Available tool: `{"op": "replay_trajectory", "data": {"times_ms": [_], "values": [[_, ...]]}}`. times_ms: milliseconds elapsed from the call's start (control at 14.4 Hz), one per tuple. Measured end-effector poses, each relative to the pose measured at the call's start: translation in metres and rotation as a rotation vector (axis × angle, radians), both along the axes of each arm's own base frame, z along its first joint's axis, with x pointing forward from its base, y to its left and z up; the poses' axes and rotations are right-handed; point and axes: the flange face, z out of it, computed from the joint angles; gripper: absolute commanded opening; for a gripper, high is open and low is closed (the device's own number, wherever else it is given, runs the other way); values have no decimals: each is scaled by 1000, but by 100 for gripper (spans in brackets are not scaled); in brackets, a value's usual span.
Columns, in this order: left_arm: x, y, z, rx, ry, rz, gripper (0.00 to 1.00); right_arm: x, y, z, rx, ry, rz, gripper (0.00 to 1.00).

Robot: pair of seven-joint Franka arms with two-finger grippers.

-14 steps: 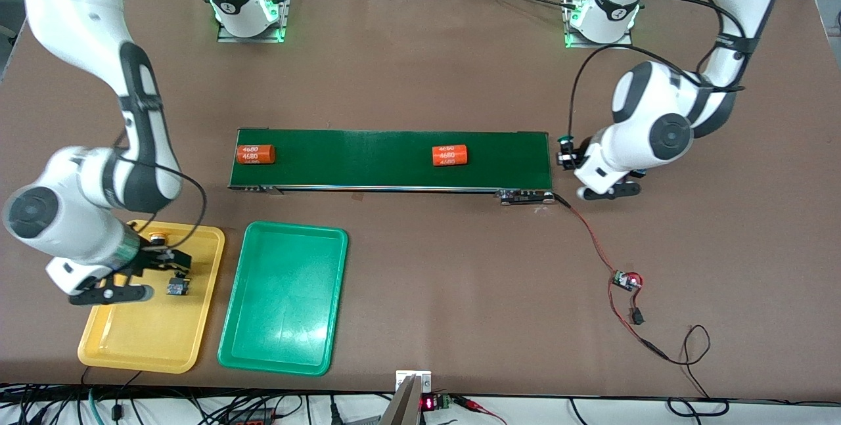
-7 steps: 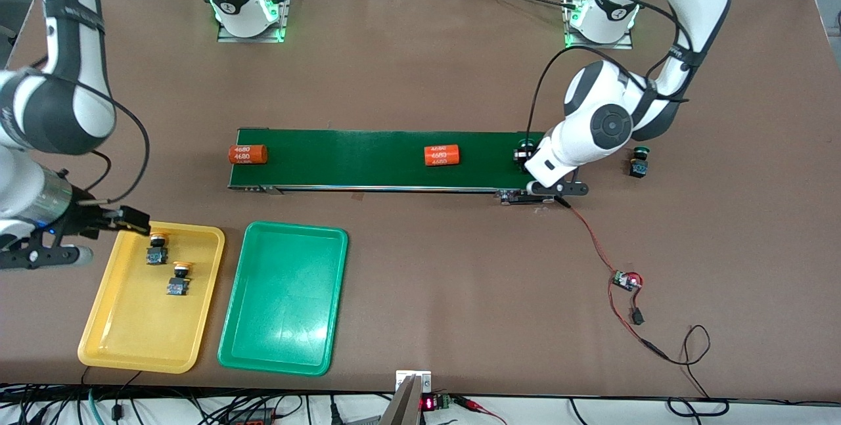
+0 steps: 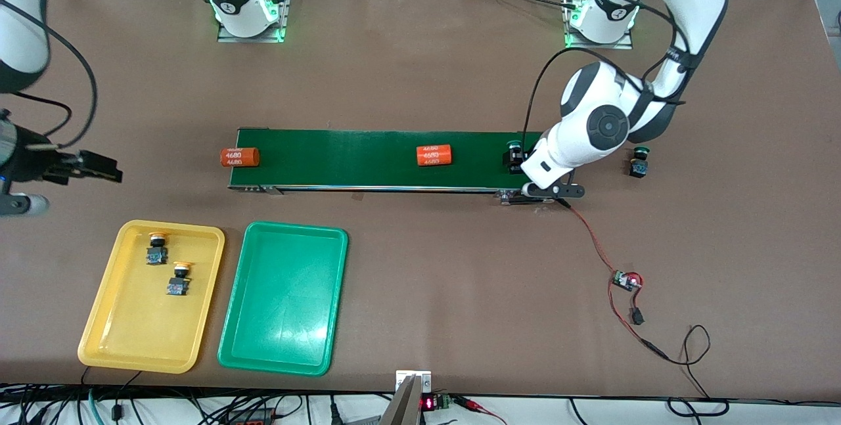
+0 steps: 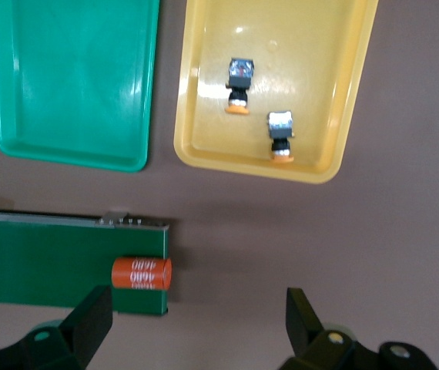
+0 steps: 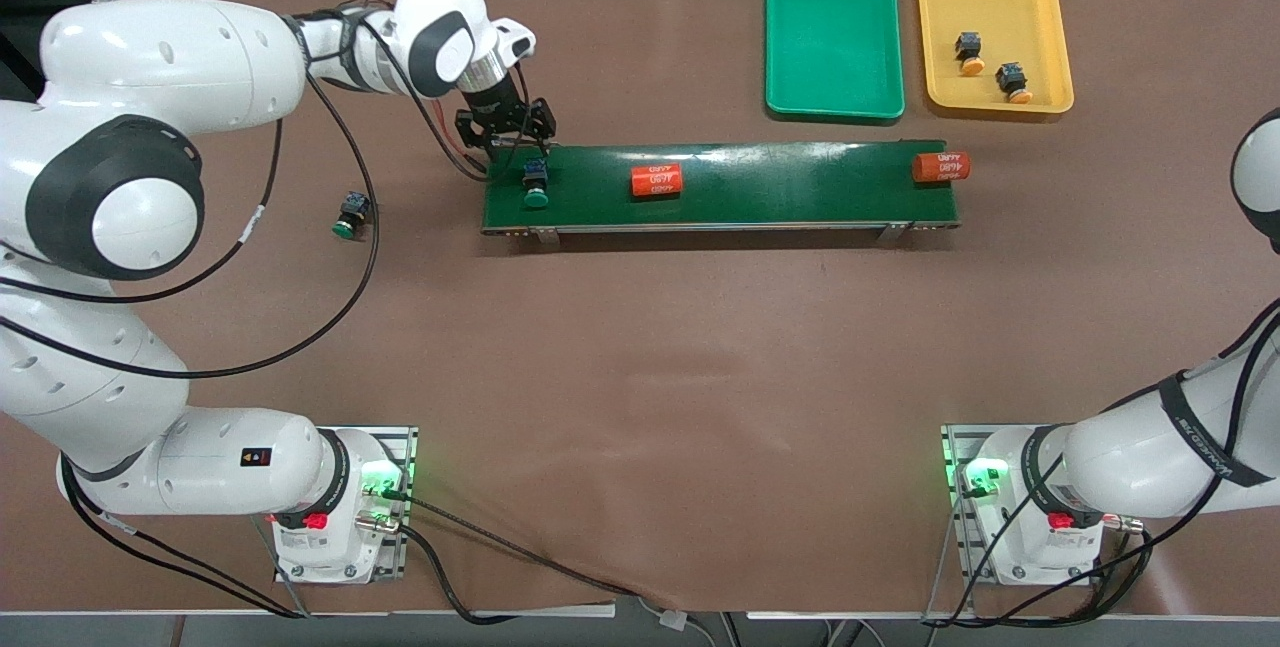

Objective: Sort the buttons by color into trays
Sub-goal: 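Carry the green-cap button onto the belt while the right gripper withdraws, then move the left gripper back and lower it onto another green-cap button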

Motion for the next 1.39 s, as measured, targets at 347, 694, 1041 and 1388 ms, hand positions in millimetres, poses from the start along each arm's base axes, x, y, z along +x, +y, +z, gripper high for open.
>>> {"op": "replay_trajectory", "data": {"times_ms": [347,694,1041,1388], "values": [[16,92,54,164,22,27,100,-18,-3,18,12,32,-3,100],[25,204,25,187,90,-138,100,-36,-8,0,55,94,4,100],[22,275,-48,126,116,-272,100,-42,18,8,25,95,52,100],[-4,272,-97,111,92,-303,100,-42,29,8,-4,103,77,100]]}}
